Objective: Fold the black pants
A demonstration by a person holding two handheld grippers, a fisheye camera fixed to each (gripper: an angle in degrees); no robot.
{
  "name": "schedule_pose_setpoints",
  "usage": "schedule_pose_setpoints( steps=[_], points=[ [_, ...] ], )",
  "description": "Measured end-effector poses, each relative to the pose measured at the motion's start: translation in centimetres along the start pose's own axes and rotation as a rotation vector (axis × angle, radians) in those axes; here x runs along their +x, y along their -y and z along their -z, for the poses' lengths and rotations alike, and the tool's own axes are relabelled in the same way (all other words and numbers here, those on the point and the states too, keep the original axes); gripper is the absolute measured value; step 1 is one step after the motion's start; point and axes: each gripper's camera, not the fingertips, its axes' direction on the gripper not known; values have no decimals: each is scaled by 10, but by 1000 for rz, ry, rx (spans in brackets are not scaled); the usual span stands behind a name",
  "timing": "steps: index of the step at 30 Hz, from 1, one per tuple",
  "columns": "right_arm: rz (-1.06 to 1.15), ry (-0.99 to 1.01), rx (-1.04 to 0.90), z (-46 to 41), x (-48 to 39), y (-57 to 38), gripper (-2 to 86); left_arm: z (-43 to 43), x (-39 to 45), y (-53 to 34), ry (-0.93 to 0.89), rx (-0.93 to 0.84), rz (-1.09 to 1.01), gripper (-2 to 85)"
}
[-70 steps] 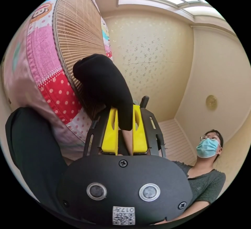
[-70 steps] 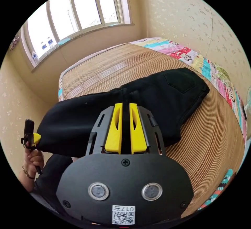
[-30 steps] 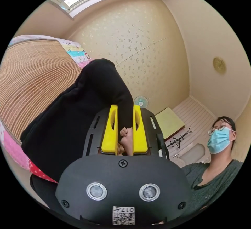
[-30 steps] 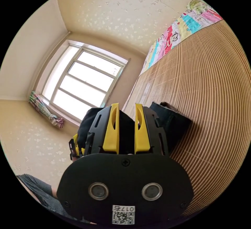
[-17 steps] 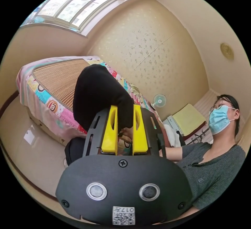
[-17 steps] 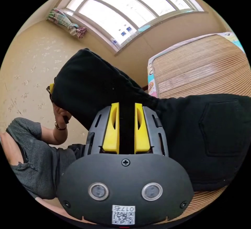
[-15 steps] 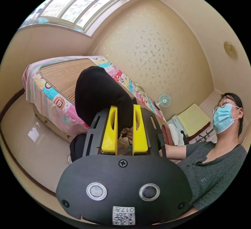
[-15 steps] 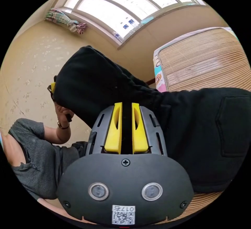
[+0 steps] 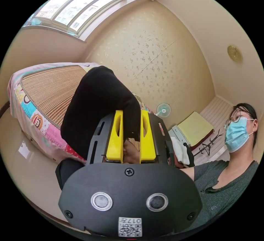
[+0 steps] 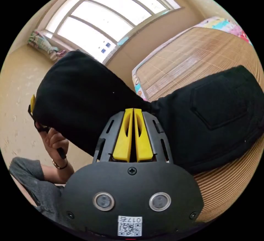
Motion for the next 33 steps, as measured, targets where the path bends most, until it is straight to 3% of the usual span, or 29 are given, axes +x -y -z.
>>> schedule_pose_setpoints(
  steps=[4, 6, 10, 13, 16, 18, 20, 25, 29, 33],
  points=[
    [-199, 172, -73, -6, 50, 21, 4, -61, -2, 19, 3, -51, -17, 98],
    [-247, 243, -211, -26, 56, 39, 6, -88, -6, 27, 34, -63, -15, 99],
    [-325, 51, -237, -14, 58, 64, 7, -147, -17, 48, 107, -82, -13, 100],
    [-463, -22, -13, 44, 79, 73, 8, -192, -27, 64, 121, -116, -8, 103],
    [-577, -59, 315, 127, 101, 61, 13, -255, -35, 72, 186, -258, -82, 99],
    [-629, -60, 550, 184, 109, 40, 22, -294, -45, 68, 89, -383, -98, 82],
    [-598, -32, 648, 212, 109, 30, 38, -321, -61, 59, -31, -478, -17, 106],
    [-517, 25, 612, 214, 95, 46, 120, -248, -61, 56, -87, -259, -48, 114],
    [-482, 7, 472, 180, 85, 81, 163, -155, -74, 53, 168, -67, -66, 126],
    [-537, -68, 536, 167, 86, 76, 141, -113, -102, 41, 418, -46, 21, 149]
  ],
)
